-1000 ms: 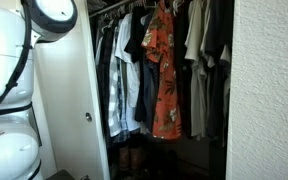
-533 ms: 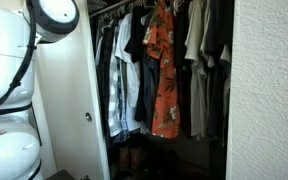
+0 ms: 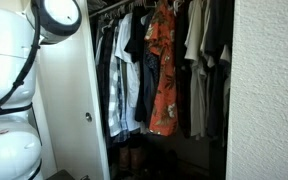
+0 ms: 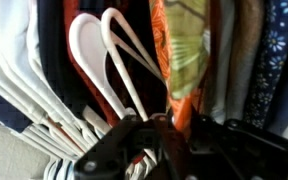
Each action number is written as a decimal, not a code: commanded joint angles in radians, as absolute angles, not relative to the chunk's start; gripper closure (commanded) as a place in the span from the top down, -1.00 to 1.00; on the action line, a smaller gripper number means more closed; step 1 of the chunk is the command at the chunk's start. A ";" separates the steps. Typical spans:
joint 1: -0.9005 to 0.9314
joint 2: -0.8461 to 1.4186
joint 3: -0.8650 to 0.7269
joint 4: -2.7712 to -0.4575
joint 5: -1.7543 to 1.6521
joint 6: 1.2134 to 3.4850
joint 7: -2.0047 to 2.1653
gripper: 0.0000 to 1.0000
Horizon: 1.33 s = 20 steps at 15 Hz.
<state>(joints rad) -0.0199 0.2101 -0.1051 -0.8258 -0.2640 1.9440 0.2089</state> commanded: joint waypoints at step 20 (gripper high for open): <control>0.021 0.110 -0.112 -1.115 -0.540 2.332 0.456 -0.89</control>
<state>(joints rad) 0.0140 0.1698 -0.1051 -1.0303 -0.4982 2.2584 0.4033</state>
